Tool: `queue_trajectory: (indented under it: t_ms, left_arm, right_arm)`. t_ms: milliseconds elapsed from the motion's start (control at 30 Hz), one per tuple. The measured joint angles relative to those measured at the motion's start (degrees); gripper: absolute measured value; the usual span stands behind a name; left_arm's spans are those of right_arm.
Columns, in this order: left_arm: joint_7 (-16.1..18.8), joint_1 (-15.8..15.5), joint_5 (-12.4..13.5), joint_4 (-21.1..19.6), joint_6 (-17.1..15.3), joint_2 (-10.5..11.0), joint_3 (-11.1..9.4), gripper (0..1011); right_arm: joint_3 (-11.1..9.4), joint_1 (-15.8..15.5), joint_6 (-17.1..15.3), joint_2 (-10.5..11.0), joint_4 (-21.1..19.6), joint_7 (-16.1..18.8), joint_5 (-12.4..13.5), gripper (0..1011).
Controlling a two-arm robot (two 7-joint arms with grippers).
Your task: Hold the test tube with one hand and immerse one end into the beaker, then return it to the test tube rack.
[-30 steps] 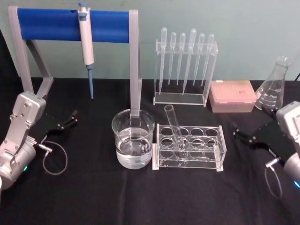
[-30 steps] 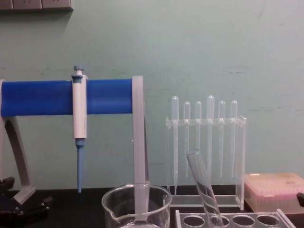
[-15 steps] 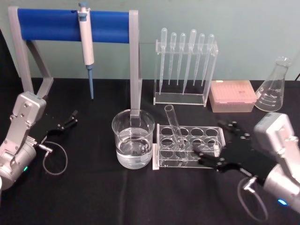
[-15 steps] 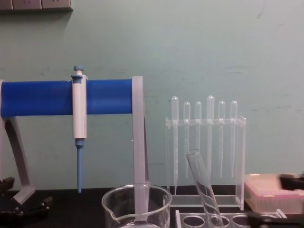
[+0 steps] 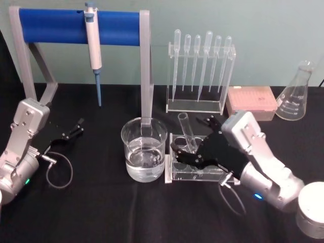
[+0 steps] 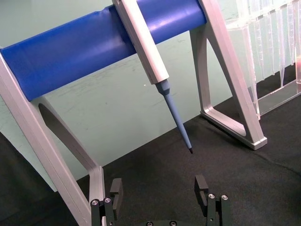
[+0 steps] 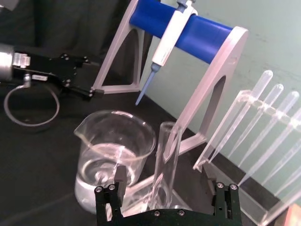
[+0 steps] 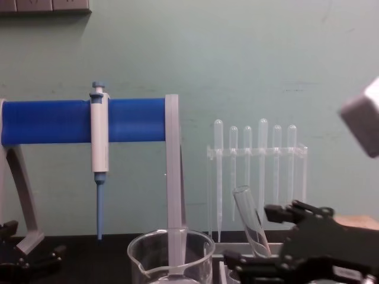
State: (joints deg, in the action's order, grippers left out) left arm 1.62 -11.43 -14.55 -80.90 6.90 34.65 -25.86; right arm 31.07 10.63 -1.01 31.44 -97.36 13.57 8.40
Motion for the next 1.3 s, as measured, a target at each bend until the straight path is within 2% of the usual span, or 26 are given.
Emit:
queue_trajectory:
  t_ms: [133, 233, 433, 533, 600, 633, 733, 867, 967, 1033, 1133, 1300]
  left_arm:
    - [0.0, 0.0, 0.0, 0.0, 0.0, 0.0, 0.0, 1000]
    - [0.0, 0.0, 0.0, 0.0, 0.0, 0.0, 0.0, 1000]
    - [0.0, 0.0, 0.0, 0.0, 0.0, 0.0, 0.0, 1000]
    - [0.0, 0.0, 0.0, 0.0, 0.0, 0.0, 0.0, 1000]
    - [0.0, 0.0, 0.0, 0.0, 0.0, 0.0, 0.0, 1000]
    - [0.0, 0.0, 0.0, 0.0, 0.0, 0.0, 0.0, 1000]
    - [0.0, 0.0, 0.0, 0.0, 0.0, 0.0, 0.0, 1000]
    - [0.0, 0.0, 0.0, 0.0, 0.0, 0.0, 0.0, 1000]
    - [0.0, 0.0, 0.0, 0.0, 0.0, 0.0, 0.0, 1000]
    - [0.0, 0.0, 0.0, 0.0, 0.0, 0.0, 0.0, 1000]
    - [0.0, 0.0, 0.0, 0.0, 0.0, 0.0, 0.0, 1000]
    - [0.0, 0.0, 0.0, 0.0, 0.0, 0.0, 0.0, 1000]
  right_arm:
    - [0.6, 2.1, 0.2, -2.6, 2.7, 0.9, -0.8, 1004]
    - [0.6, 2.4, 0.2, -3.4, 3.4, 1.1, -0.9, 993]
    - [-0.5, 2.1, -0.3, -4.7, 3.8, 1.3, -1.1, 853]
    - [-1.0, 1.8, -0.5, -4.9, 3.6, 1.3, -1.3, 743]
    - [-1.3, 1.4, -0.7, -5.0, 3.4, 1.4, -1.5, 708]
    - [-1.6, 1.2, -0.8, -5.0, 3.2, 1.6, -1.5, 654]
    - [-2.0, 0.9, -0.9, -5.1, 3.0, 2.2, -1.3, 596]
    - [-2.6, 0.5, -1.0, -5.4, 3.0, 3.0, -1.1, 425]
    - [-3.2, 0.2, -1.1, -5.6, 2.6, 3.4, -1.0, 364]
    - [-3.8, -0.5, -1.1, -5.8, 1.8, 3.6, -0.6, 281]
    - [-4.9, -1.8, -1.1, -6.0, 0.4, 3.6, 0.1, 228]
    - [-7.1, -3.7, -1.1, -6.3, -1.9, 3.9, 2.1, 225]
